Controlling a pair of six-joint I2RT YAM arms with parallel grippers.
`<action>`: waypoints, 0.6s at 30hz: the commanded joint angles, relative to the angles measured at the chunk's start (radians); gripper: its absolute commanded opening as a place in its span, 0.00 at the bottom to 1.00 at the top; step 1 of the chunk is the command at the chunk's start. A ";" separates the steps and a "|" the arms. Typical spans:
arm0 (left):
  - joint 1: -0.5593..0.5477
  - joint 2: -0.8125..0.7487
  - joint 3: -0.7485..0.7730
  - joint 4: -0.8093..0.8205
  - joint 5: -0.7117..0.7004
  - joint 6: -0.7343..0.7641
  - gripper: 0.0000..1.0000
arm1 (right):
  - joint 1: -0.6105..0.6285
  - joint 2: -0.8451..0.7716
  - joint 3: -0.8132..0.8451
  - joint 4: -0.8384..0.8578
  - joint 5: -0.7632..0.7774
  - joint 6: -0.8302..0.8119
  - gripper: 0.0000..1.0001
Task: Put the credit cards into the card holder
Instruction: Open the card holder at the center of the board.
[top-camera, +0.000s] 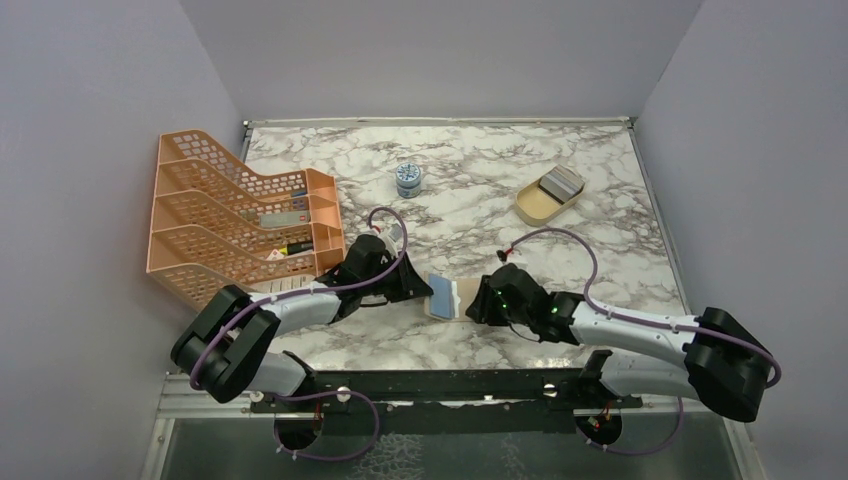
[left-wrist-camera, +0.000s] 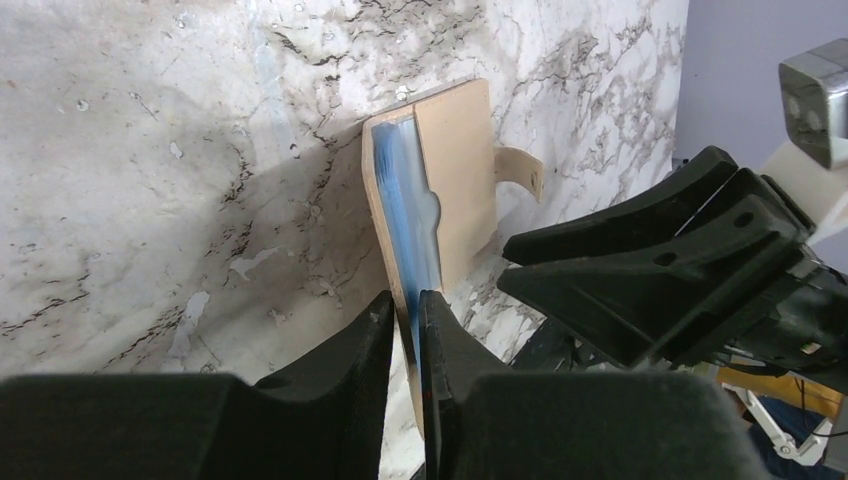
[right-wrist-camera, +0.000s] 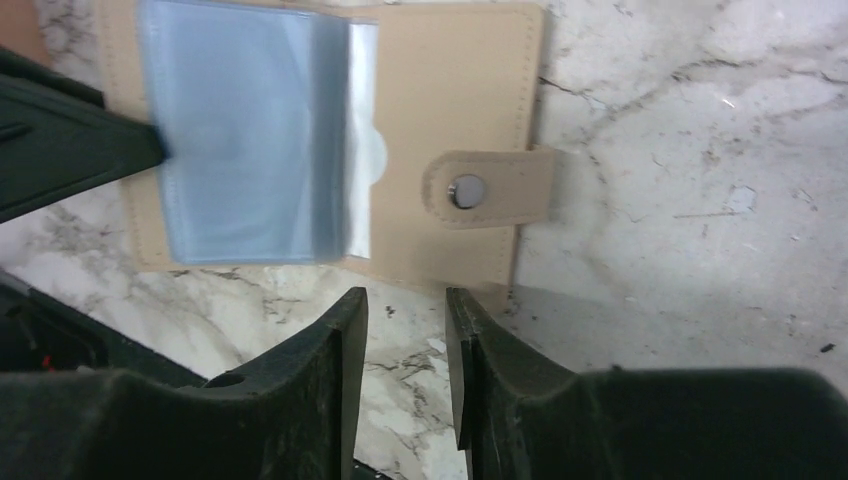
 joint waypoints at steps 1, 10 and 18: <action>0.001 0.006 -0.002 0.043 0.030 -0.002 0.14 | 0.005 -0.036 0.053 0.045 -0.078 -0.041 0.39; 0.002 0.004 -0.007 0.044 0.035 -0.010 0.00 | 0.005 0.097 0.160 0.110 -0.167 -0.052 0.58; 0.002 -0.002 -0.021 0.045 0.031 -0.017 0.00 | 0.005 0.180 0.201 0.139 -0.176 -0.053 0.59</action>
